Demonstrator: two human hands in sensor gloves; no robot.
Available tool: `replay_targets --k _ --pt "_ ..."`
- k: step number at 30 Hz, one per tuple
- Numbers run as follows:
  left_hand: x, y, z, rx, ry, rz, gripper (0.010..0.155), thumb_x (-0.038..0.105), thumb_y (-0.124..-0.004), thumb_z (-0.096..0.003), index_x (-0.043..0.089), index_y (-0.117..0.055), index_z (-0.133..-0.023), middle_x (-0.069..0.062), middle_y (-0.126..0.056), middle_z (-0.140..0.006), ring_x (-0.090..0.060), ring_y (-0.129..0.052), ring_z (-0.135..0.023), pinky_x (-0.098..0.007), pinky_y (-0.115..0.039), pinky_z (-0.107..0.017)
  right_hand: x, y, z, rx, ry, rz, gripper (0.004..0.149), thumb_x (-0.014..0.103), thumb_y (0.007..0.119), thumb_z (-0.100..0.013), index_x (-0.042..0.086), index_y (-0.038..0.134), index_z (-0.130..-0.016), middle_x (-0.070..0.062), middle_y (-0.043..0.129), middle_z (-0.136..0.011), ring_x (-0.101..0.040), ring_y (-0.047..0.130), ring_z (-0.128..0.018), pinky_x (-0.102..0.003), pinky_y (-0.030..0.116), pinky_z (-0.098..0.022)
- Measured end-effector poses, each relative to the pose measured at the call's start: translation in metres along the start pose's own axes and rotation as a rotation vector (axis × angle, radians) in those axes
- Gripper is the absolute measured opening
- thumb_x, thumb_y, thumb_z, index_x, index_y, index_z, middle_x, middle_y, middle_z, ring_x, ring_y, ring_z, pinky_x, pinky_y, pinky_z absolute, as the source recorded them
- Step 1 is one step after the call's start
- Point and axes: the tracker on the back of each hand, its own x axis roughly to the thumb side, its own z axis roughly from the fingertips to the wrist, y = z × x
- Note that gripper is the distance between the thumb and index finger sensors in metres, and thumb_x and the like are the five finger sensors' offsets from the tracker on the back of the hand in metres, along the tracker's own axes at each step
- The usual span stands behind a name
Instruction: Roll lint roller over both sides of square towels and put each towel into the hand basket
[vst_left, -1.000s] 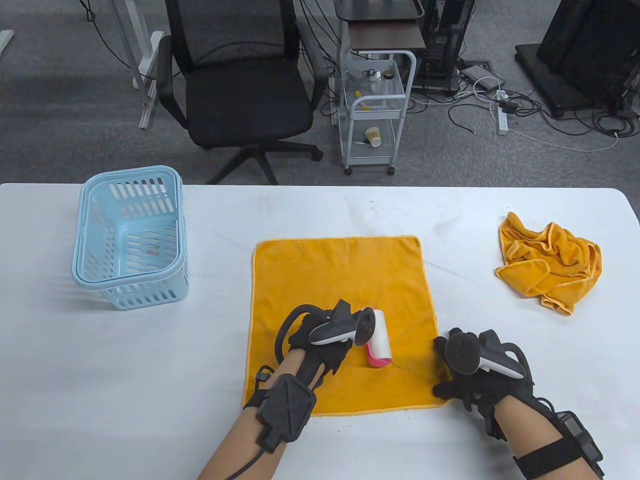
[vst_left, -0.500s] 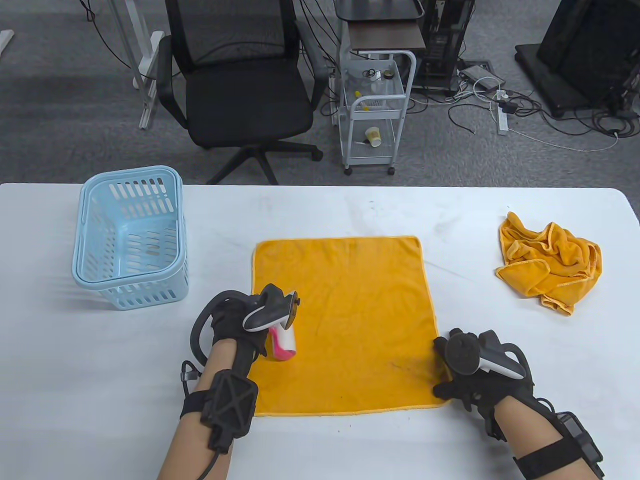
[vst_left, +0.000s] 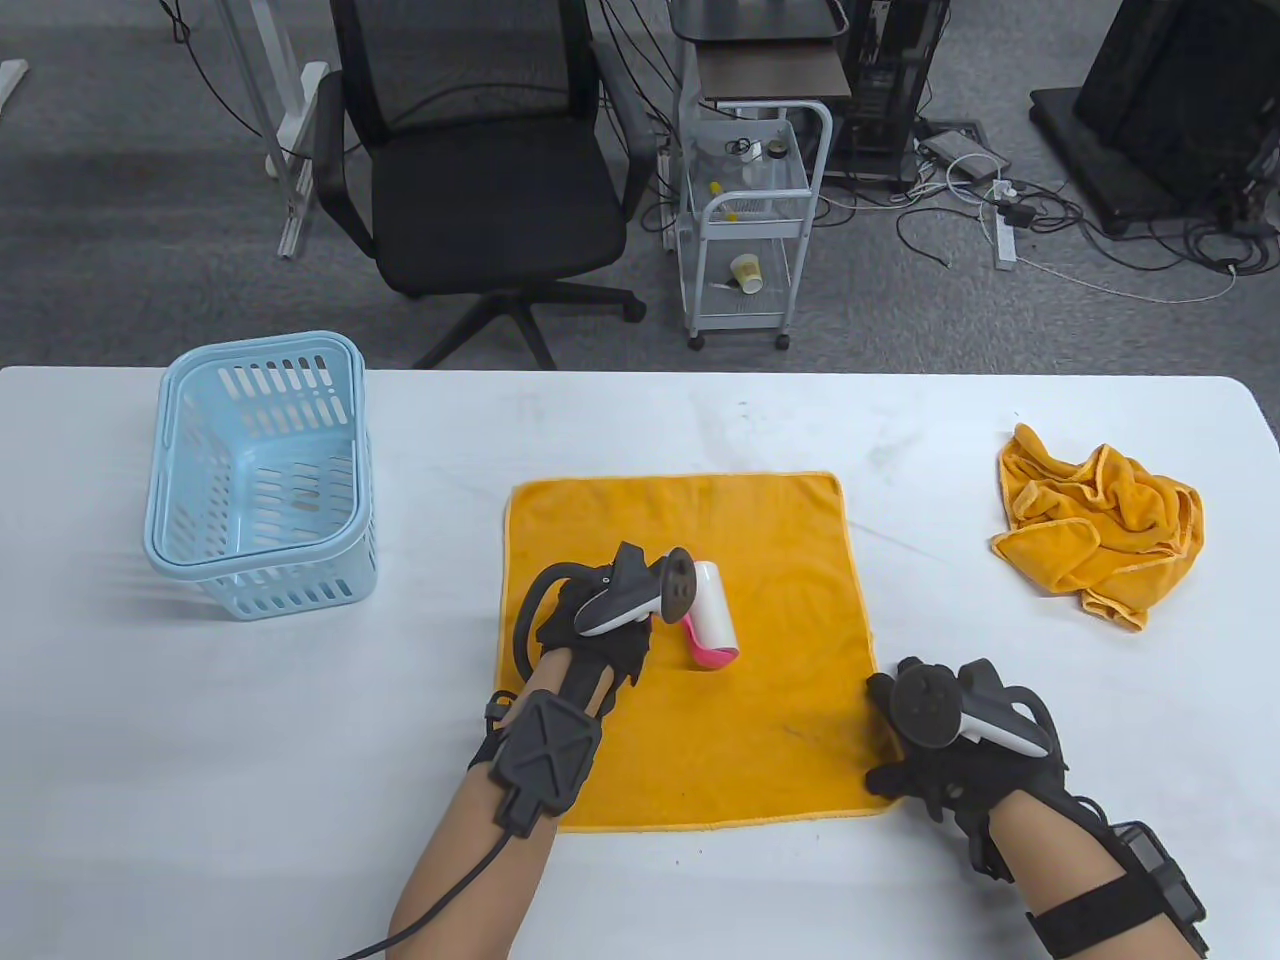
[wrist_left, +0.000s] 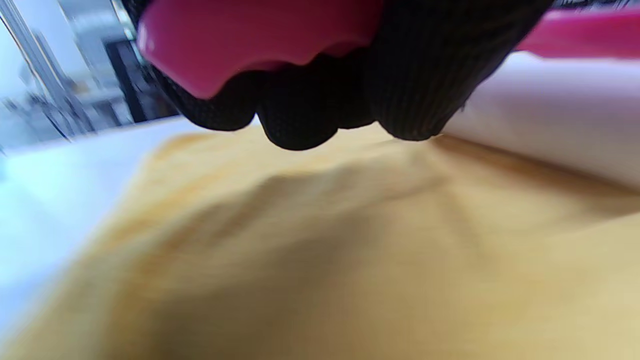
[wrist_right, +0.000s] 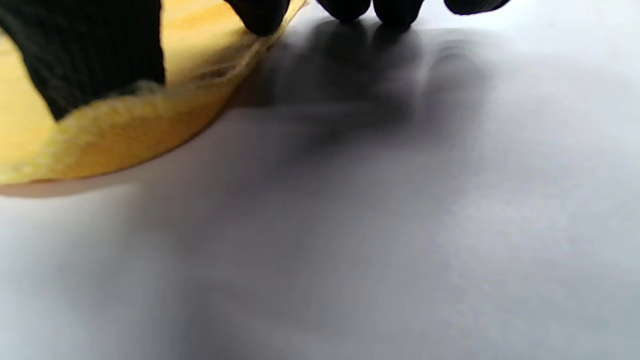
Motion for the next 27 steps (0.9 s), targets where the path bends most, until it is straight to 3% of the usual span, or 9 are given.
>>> replay_targets --k 9,12,14,17,21,25,27 --pt "-0.062 -0.003 0.025 -0.109 0.274 -0.486 0.047 0.031 -0.086 -0.0499 0.045 -0.067 -0.091 0.007 -0.082 -0.094 -0.025 -0.093 -0.079 -0.056 -0.074 -0.069 0.000 0.000 0.000 -0.001 0.005 -0.003 0.097 0.062 0.085 -0.044 0.017 0.034 -0.115 -0.025 0.029 -0.116 -0.054 0.034 -0.104 -0.072 0.045 -0.068" --pt "-0.073 -0.003 0.031 -0.120 0.284 -0.452 0.046 0.032 -0.086 -0.0499 0.045 -0.066 -0.090 0.007 -0.080 -0.096 -0.024 -0.092 -0.081 -0.057 -0.073 -0.070 -0.001 0.001 0.000 -0.002 0.007 -0.004 0.097 0.062 0.085 -0.044 0.017 0.034 -0.114 -0.025 0.028 -0.116 -0.054 0.034 -0.104 -0.072 0.046 -0.068" --pt "-0.073 -0.001 0.032 -0.134 0.249 -0.292 0.046 0.034 -0.083 -0.0510 0.046 -0.062 -0.090 0.004 -0.073 -0.103 -0.029 -0.088 -0.089 -0.061 -0.072 -0.070 -0.001 0.000 0.000 -0.002 0.007 -0.002 0.097 0.062 0.085 -0.044 0.017 0.034 -0.114 -0.025 0.028 -0.116 -0.054 0.034 -0.104 -0.072 0.046 -0.068" --pt "-0.053 0.007 0.038 -0.085 0.133 -0.031 0.049 0.036 -0.081 -0.0524 0.047 -0.055 -0.093 0.002 -0.069 -0.105 -0.033 -0.085 -0.093 -0.067 -0.072 -0.068 -0.001 0.000 0.000 0.000 0.005 -0.002 0.097 0.062 0.085 -0.044 0.018 0.034 -0.115 -0.025 0.029 -0.116 -0.054 0.034 -0.104 -0.072 0.046 -0.068" --pt "0.005 0.012 0.027 -0.069 -0.076 0.148 0.054 0.039 -0.080 -0.0522 0.047 -0.049 -0.095 0.005 -0.073 -0.098 -0.026 -0.094 -0.078 -0.060 -0.079 -0.064 -0.001 0.000 0.000 0.000 0.004 -0.003 0.097 0.062 0.085 -0.044 0.019 0.034 -0.115 -0.025 0.028 -0.116 -0.054 0.034 -0.104 -0.072 0.045 -0.068" --pt "0.039 0.004 0.023 -0.055 -0.145 0.073 0.055 0.040 -0.080 -0.0514 0.047 -0.048 -0.095 0.006 -0.074 -0.097 -0.024 -0.094 -0.076 -0.056 -0.079 -0.064 -0.001 0.000 0.000 0.000 0.005 -0.003 0.097 0.062 0.085 -0.044 0.019 0.034 -0.115 -0.025 0.028 -0.116 -0.054 0.034 -0.104 -0.072 0.046 -0.068" --pt "0.040 -0.001 0.023 -0.059 -0.127 0.005 0.054 0.041 -0.080 -0.0511 0.047 -0.050 -0.095 0.007 -0.075 -0.096 -0.023 -0.094 -0.076 -0.055 -0.079 -0.065 -0.001 0.000 0.000 0.001 0.005 -0.002 0.097 0.062 0.085 -0.044 0.019 0.034 -0.115 -0.025 0.029 -0.116 -0.054 0.034 -0.104 -0.072 0.045 -0.068"
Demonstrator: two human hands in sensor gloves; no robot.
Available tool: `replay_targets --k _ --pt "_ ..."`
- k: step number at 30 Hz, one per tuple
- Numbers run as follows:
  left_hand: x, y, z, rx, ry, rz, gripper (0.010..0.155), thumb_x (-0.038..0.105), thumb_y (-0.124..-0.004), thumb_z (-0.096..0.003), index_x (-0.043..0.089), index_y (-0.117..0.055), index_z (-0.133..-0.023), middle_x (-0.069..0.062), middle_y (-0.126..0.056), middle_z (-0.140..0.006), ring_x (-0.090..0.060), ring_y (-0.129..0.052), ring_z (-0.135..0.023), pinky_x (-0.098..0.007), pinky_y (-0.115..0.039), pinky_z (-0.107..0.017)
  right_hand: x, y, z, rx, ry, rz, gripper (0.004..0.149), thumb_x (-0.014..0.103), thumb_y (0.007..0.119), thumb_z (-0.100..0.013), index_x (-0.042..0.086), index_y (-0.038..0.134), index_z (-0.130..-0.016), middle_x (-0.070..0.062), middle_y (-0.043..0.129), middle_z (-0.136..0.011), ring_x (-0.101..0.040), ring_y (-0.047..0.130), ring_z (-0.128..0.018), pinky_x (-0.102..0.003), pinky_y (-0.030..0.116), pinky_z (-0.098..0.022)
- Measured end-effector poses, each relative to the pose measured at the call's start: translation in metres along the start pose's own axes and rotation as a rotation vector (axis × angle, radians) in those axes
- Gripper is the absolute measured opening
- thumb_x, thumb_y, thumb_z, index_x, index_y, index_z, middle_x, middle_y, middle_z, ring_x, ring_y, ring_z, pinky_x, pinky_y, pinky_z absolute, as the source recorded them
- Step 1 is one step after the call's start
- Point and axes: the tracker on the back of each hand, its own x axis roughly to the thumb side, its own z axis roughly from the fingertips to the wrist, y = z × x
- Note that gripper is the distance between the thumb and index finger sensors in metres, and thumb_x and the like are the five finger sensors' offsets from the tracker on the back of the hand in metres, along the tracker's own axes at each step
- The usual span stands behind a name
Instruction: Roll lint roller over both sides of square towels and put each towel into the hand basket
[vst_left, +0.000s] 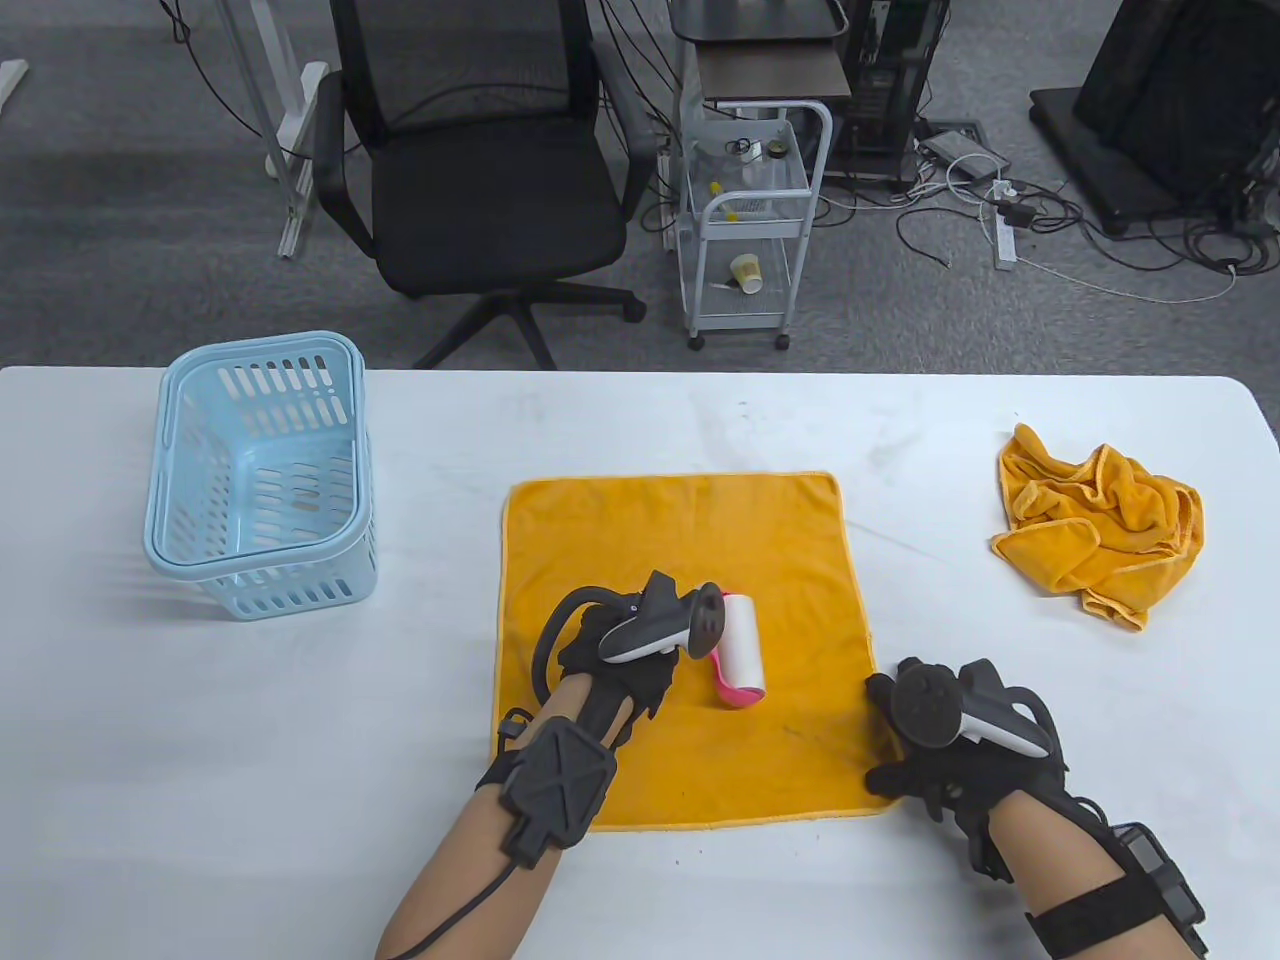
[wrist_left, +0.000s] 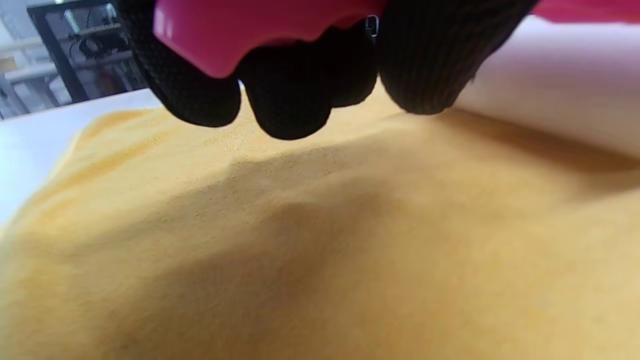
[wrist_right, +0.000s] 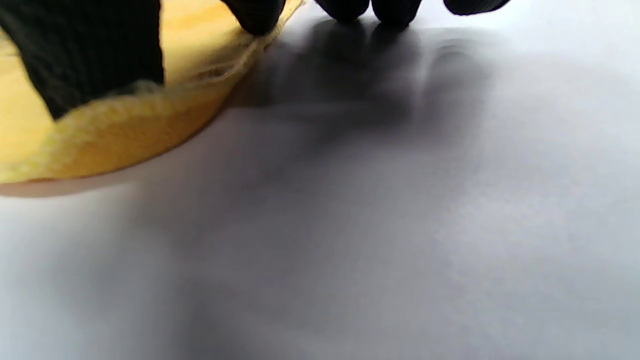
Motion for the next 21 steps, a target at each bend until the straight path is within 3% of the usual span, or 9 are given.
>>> replay_targets --k 6,14,17,21 --pt "-0.045 -0.006 0.018 0.008 0.173 -0.239 0.048 0.037 -0.082 -0.0508 0.046 -0.058 -0.091 0.007 -0.080 -0.092 -0.024 -0.097 -0.074 -0.055 -0.079 -0.066 0.000 0.000 0.000 -0.001 0.003 0.002 0.096 0.062 0.085 -0.044 0.019 0.034 -0.115 -0.025 0.029 -0.116 -0.054 0.034 -0.104 -0.072 0.046 -0.068" --pt "-0.105 -0.012 0.057 -0.083 0.376 -0.462 0.046 0.036 -0.082 -0.0505 0.045 -0.060 -0.091 0.009 -0.082 -0.090 -0.023 -0.097 -0.075 -0.056 -0.078 -0.067 0.000 0.000 0.000 0.002 0.005 0.007 0.096 0.062 0.085 -0.044 0.019 0.034 -0.115 -0.025 0.029 -0.116 -0.054 0.035 -0.104 -0.072 0.046 -0.068" --pt "-0.107 -0.008 0.060 -0.103 0.332 -0.273 0.050 0.037 -0.083 -0.0503 0.041 -0.058 -0.093 0.008 -0.082 -0.088 -0.022 -0.097 -0.070 -0.055 -0.079 -0.064 0.000 0.000 0.000 0.002 0.004 0.008 0.096 0.062 0.085 -0.044 0.019 0.034 -0.115 -0.025 0.029 -0.116 -0.054 0.035 -0.104 -0.072 0.046 -0.068" --pt "-0.070 0.004 0.058 -0.049 0.141 0.013 0.058 0.043 -0.084 -0.0480 0.039 -0.053 -0.097 0.008 -0.081 -0.088 -0.020 -0.096 -0.069 -0.054 -0.080 -0.063 0.000 0.000 -0.001 0.002 0.004 0.008 0.096 0.062 0.085 -0.044 0.019 0.034 -0.115 -0.025 0.029 -0.116 -0.054 0.035 -0.104 -0.072 0.046 -0.068"
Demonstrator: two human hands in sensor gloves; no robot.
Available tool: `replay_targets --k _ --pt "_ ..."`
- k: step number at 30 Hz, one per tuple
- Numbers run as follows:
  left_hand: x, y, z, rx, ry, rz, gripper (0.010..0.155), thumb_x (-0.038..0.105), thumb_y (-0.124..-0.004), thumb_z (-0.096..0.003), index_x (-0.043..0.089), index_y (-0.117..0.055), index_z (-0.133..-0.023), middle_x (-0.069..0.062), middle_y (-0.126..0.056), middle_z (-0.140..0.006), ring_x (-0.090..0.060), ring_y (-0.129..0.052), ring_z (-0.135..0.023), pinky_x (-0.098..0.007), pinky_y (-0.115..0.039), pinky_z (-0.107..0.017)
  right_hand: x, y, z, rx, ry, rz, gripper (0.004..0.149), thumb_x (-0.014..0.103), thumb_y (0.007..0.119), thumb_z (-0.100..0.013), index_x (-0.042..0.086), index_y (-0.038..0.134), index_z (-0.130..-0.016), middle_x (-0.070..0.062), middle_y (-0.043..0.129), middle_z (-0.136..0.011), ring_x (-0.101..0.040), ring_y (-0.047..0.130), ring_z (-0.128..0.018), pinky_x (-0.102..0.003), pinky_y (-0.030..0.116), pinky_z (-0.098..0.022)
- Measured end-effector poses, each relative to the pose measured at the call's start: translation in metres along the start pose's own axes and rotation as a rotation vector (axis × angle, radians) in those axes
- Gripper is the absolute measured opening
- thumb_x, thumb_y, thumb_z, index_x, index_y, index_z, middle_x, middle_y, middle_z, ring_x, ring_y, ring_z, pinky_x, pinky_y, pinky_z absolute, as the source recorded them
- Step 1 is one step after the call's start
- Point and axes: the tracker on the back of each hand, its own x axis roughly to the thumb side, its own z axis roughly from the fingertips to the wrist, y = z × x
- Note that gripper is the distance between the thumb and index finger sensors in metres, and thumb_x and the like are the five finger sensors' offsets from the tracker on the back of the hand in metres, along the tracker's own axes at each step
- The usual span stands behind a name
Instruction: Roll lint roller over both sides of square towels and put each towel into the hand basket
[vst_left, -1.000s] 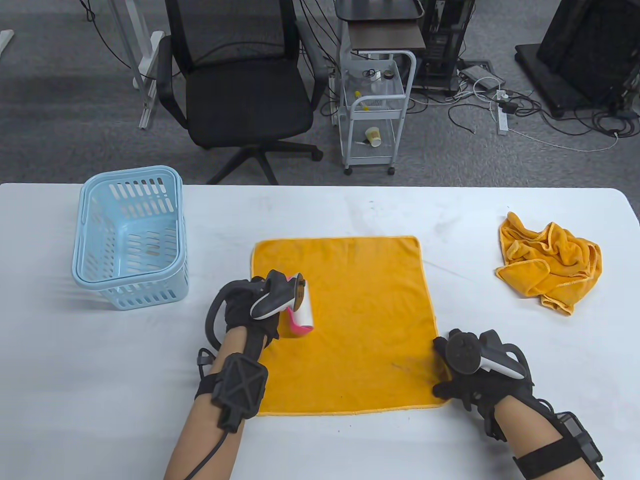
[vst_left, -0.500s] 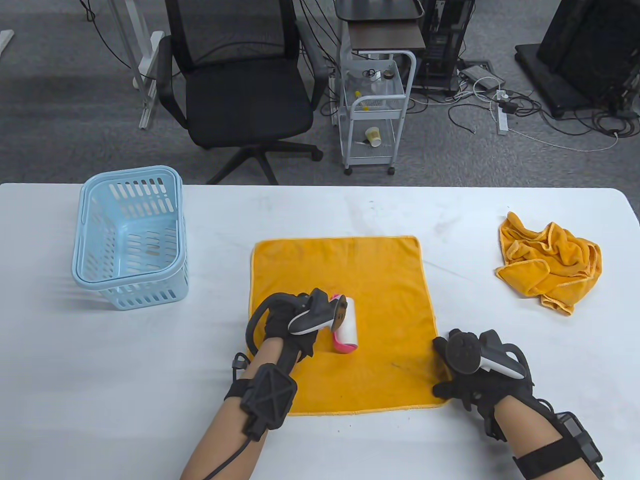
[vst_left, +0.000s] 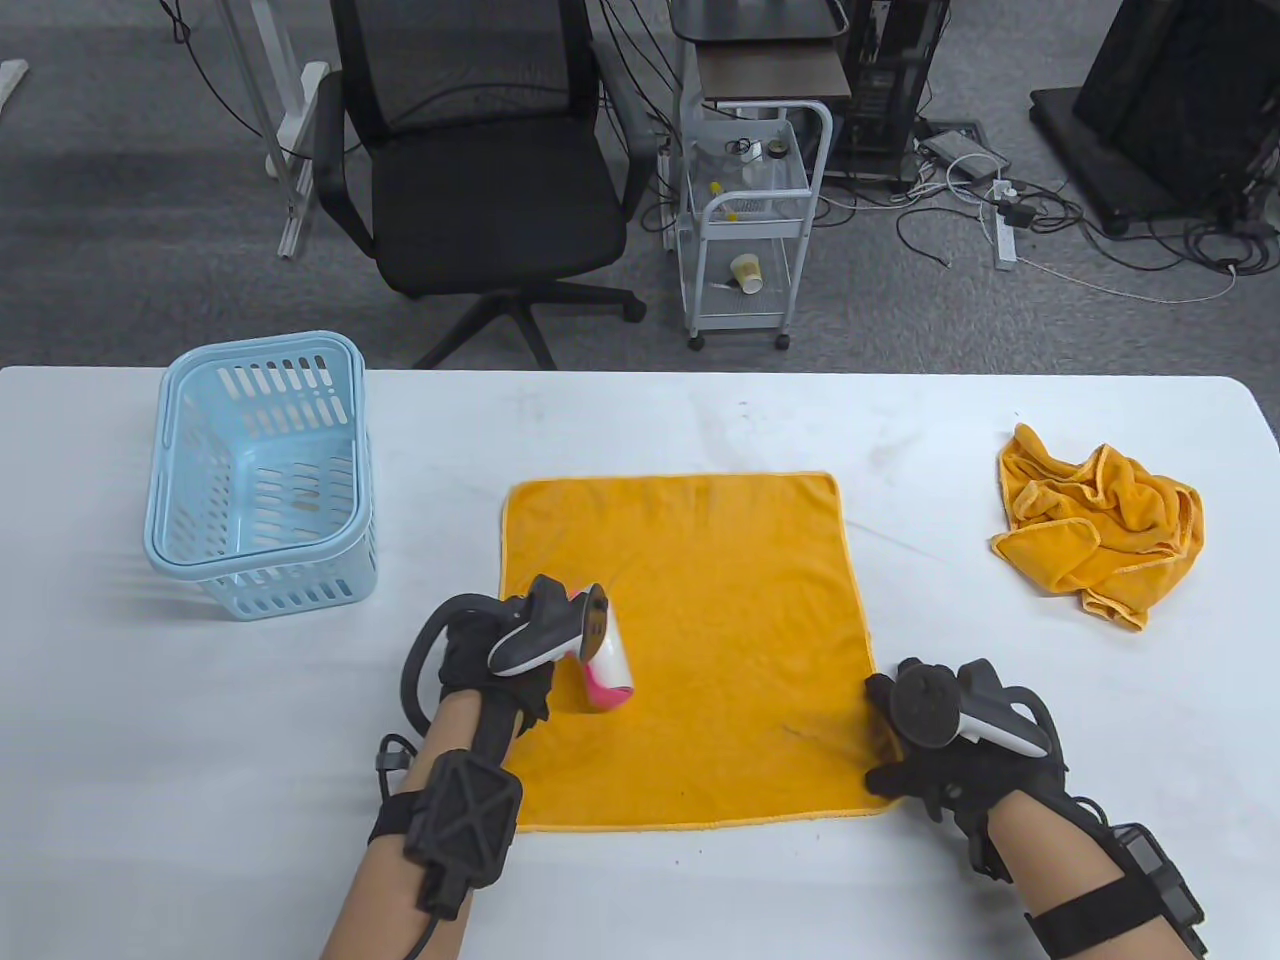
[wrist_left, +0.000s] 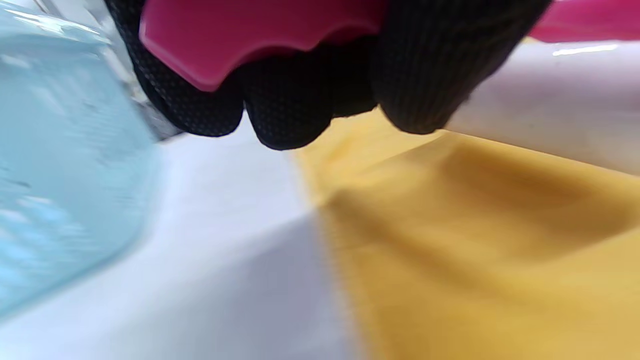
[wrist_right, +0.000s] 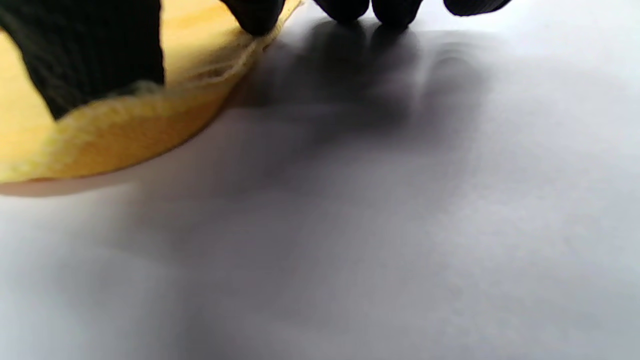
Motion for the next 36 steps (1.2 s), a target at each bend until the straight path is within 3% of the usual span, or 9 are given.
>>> replay_targets --k 5,9,14,20,24,26,30,36 --pt "0.069 0.008 -0.008 0.007 -0.201 0.061 0.059 0.045 -0.080 -0.0493 0.037 -0.050 -0.099 0.006 -0.077 -0.092 -0.022 -0.094 -0.073 -0.054 -0.079 -0.064 0.000 0.000 0.000 0.001 -0.002 0.001 0.097 0.062 0.085 -0.044 0.019 0.034 -0.115 -0.025 0.029 -0.116 -0.054 0.035 -0.104 -0.072 0.046 -0.068" --pt "0.090 -0.001 -0.016 -0.016 -0.228 0.012 0.058 0.046 -0.078 -0.0495 0.036 -0.049 -0.099 0.005 -0.076 -0.093 -0.023 -0.093 -0.075 -0.055 -0.078 -0.065 0.000 0.000 0.000 0.001 -0.002 0.000 0.096 0.062 0.085 -0.044 0.019 0.034 -0.115 -0.025 0.029 -0.116 -0.054 0.035 -0.104 -0.072 0.046 -0.068" --pt "0.058 -0.011 -0.015 -0.021 -0.116 -0.147 0.047 0.039 -0.083 -0.0502 0.041 -0.060 -0.091 0.008 -0.082 -0.088 -0.022 -0.097 -0.071 -0.054 -0.080 -0.065 0.000 0.000 -0.001 0.001 -0.001 0.000 0.097 0.062 0.085 -0.044 0.019 0.034 -0.115 -0.025 0.029 -0.116 -0.054 0.035 -0.104 -0.072 0.046 -0.068" --pt "-0.019 -0.027 0.001 -0.074 0.097 -0.335 0.044 0.036 -0.084 -0.0500 0.043 -0.063 -0.088 0.010 -0.084 -0.088 -0.021 -0.099 -0.073 -0.055 -0.079 -0.066 0.000 0.000 -0.001 0.002 -0.001 0.003 0.096 0.062 0.085 -0.045 0.019 0.034 -0.115 -0.025 0.029 -0.116 -0.054 0.035 -0.104 -0.072 0.046 -0.068" --pt "-0.050 -0.035 0.011 -0.097 0.181 -0.361 0.045 0.036 -0.083 -0.0504 0.044 -0.061 -0.088 0.010 -0.082 -0.090 -0.021 -0.098 -0.076 -0.055 -0.078 -0.067 0.000 0.000 -0.001 0.002 -0.002 0.003 0.096 0.061 0.085 -0.045 0.019 0.035 -0.115 -0.025 0.030 -0.116 -0.055 0.035 -0.104 -0.072 0.046 -0.068" --pt "-0.055 -0.034 0.016 -0.102 0.162 -0.299 0.047 0.037 -0.083 -0.0507 0.044 -0.058 -0.090 0.010 -0.080 -0.090 -0.021 -0.096 -0.075 -0.055 -0.077 -0.067 0.000 0.000 -0.001 0.003 -0.002 0.005 0.096 0.061 0.085 -0.045 0.019 0.034 -0.115 -0.025 0.030 -0.116 -0.055 0.035 -0.104 -0.072 0.046 -0.068" --pt "-0.026 -0.021 0.020 -0.059 0.011 -0.064 0.051 0.038 -0.083 -0.0503 0.041 -0.054 -0.092 0.009 -0.079 -0.090 -0.020 -0.095 -0.073 -0.054 -0.078 -0.066 0.000 0.000 -0.001 0.003 -0.002 0.005 0.096 0.061 0.085 -0.045 0.019 0.035 -0.115 -0.025 0.030 -0.116 -0.054 0.035 -0.104 -0.072 0.046 -0.068" --pt "0.065 0.000 0.016 0.015 -0.252 0.107 0.058 0.047 -0.079 -0.0494 0.036 -0.049 -0.098 0.006 -0.076 -0.092 -0.020 -0.094 -0.072 -0.053 -0.079 -0.064 0.000 0.001 -0.001 0.001 -0.001 -0.003 0.096 0.061 0.085 -0.045 0.020 0.034 -0.115 -0.025 0.029 -0.116 -0.054 0.034 -0.104 -0.072 0.046 -0.068"
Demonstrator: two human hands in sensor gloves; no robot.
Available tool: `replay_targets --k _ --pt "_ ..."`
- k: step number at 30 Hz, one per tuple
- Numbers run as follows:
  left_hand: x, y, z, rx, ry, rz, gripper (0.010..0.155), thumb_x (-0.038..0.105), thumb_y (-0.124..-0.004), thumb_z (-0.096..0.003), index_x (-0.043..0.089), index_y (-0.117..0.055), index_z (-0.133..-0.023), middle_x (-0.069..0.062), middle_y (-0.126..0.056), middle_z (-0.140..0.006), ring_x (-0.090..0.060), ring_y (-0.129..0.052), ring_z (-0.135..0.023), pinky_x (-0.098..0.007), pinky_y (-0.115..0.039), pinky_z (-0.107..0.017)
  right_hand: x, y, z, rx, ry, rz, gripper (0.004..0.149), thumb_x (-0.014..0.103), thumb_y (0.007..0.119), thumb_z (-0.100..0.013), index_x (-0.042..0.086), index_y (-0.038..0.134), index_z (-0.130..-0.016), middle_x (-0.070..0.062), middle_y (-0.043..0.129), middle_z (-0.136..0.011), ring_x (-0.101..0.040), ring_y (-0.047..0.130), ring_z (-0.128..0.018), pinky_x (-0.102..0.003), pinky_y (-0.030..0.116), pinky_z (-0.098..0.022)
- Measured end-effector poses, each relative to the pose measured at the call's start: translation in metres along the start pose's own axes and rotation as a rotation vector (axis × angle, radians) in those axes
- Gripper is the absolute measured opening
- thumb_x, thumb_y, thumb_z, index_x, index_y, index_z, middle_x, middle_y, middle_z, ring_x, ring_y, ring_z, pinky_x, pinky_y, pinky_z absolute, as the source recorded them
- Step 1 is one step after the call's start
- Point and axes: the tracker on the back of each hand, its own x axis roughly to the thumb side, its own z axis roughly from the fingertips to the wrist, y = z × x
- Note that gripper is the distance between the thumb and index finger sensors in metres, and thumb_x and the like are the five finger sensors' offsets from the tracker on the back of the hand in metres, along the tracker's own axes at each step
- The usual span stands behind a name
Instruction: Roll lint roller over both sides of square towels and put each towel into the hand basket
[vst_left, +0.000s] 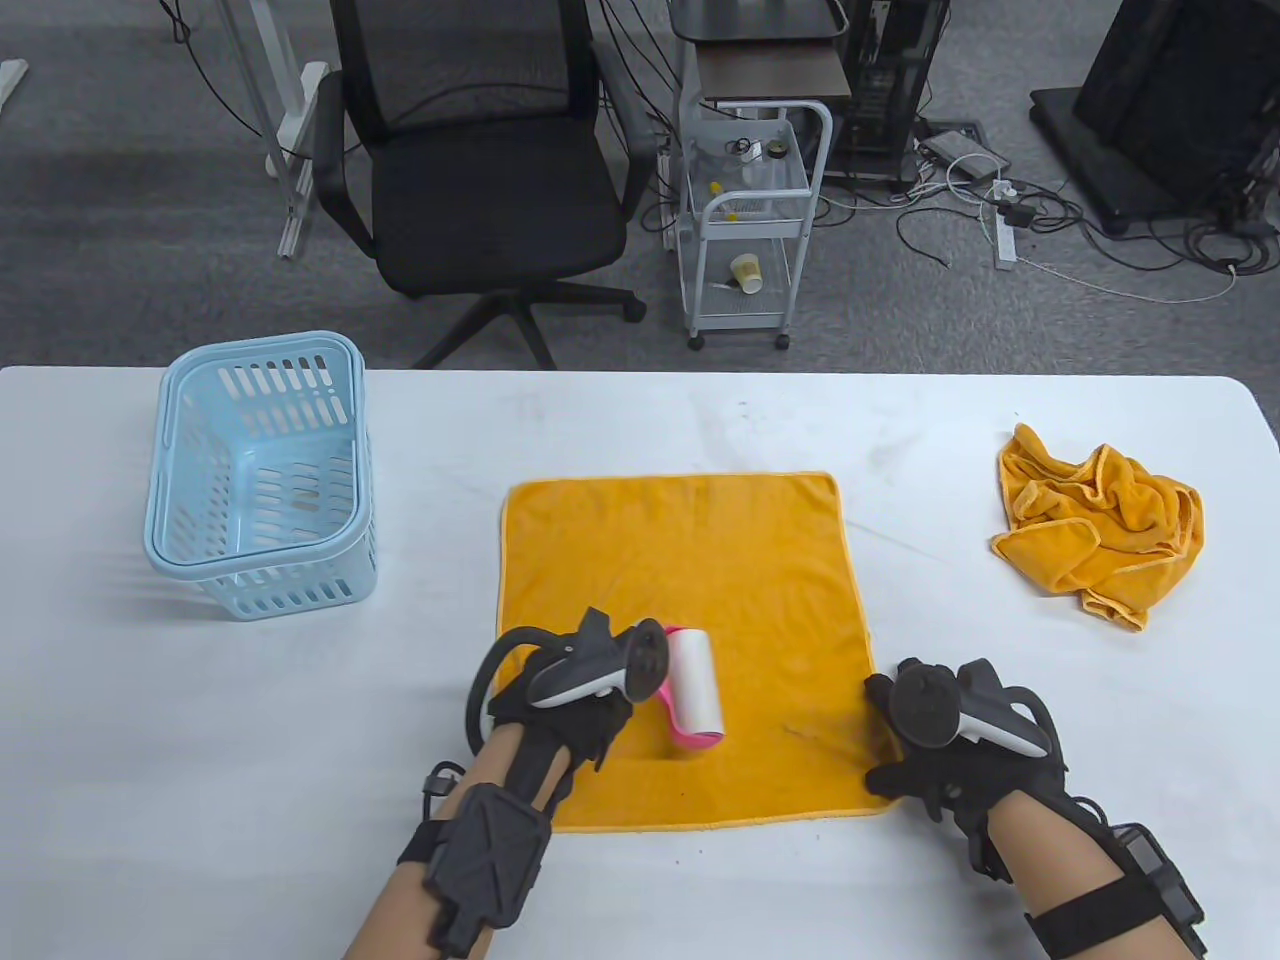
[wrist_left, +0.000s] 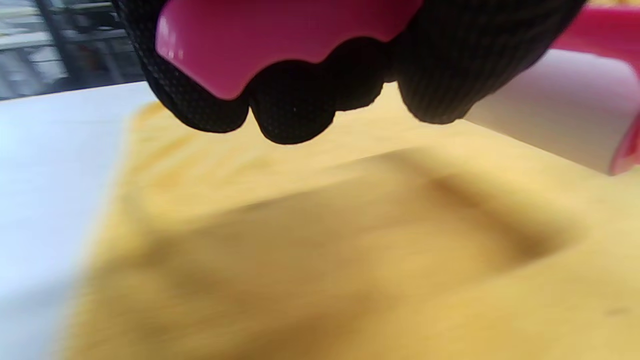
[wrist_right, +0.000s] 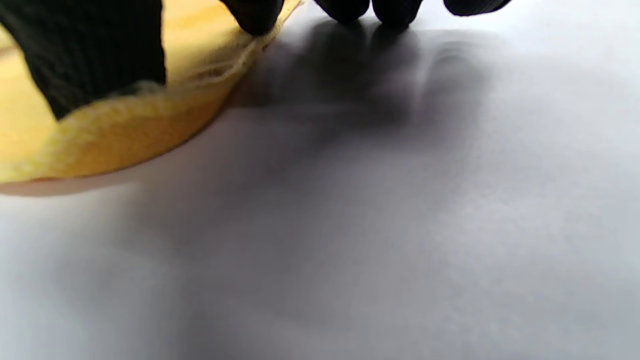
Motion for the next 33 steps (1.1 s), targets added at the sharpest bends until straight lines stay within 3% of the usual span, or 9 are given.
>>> replay_targets --k 4,9,20,25,30,33 --pt "0.037 -0.011 -0.014 -0.023 -0.091 -0.032 0.058 0.047 -0.078 -0.0499 0.036 -0.048 -0.098 0.006 -0.075 -0.093 -0.021 -0.093 -0.074 -0.053 -0.079 -0.064 0.000 0.000 0.000 -0.001 0.001 -0.002 0.096 0.061 0.085 -0.044 0.020 0.034 -0.115 -0.024 0.029 -0.116 -0.054 0.034 -0.104 -0.072 0.046 -0.068" --pt "0.032 -0.024 -0.011 -0.051 -0.053 -0.184 0.055 0.047 -0.078 -0.0492 0.036 -0.052 -0.097 0.006 -0.078 -0.091 -0.022 -0.095 -0.073 -0.053 -0.079 -0.064 0.000 0.000 0.000 -0.001 0.001 -0.002 0.096 0.061 0.085 -0.044 0.020 0.034 -0.115 -0.024 0.029 -0.116 -0.054 0.034 -0.104 -0.072 0.046 -0.068" --pt "-0.090 -0.052 0.042 -0.126 0.275 -0.271 0.047 0.039 -0.081 -0.0504 0.039 -0.058 -0.092 0.007 -0.081 -0.091 -0.022 -0.097 -0.075 -0.055 -0.078 -0.066 0.000 0.000 0.000 -0.003 0.010 -0.006 0.096 0.061 0.085 -0.044 0.020 0.034 -0.114 -0.024 0.029 -0.116 -0.054 0.034 -0.104 -0.072 0.046 -0.068" --pt "-0.124 -0.059 0.062 -0.140 0.364 -0.309 0.046 0.038 -0.082 -0.0503 0.041 -0.060 -0.090 0.008 -0.082 -0.090 -0.022 -0.098 -0.075 -0.056 -0.077 -0.067 0.000 0.000 0.000 -0.003 0.014 -0.011 0.096 0.062 0.085 -0.044 0.020 0.034 -0.114 -0.024 0.028 -0.116 -0.054 0.034 -0.104 -0.072 0.047 -0.067" --pt "-0.148 -0.066 0.076 -0.112 0.330 -0.163 0.047 0.040 -0.082 -0.0500 0.042 -0.058 -0.091 0.011 -0.081 -0.089 -0.019 -0.097 -0.073 -0.054 -0.078 -0.067 -0.001 0.000 0.001 -0.002 0.015 -0.015 0.096 0.061 0.085 -0.044 0.020 0.034 -0.114 -0.024 0.028 -0.116 -0.054 0.034 -0.104 -0.072 0.046 -0.068" --pt "-0.171 -0.070 0.087 -0.020 0.354 0.051 0.051 0.043 -0.082 -0.0490 0.041 -0.056 -0.093 0.010 -0.080 -0.088 -0.017 -0.096 -0.069 -0.052 -0.079 -0.065 -0.001 0.001 0.001 -0.002 0.015 -0.019 0.096 0.061 0.085 -0.044 0.020 0.034 -0.114 -0.024 0.028 -0.116 -0.054 0.033 -0.104 -0.072 0.046 -0.068"
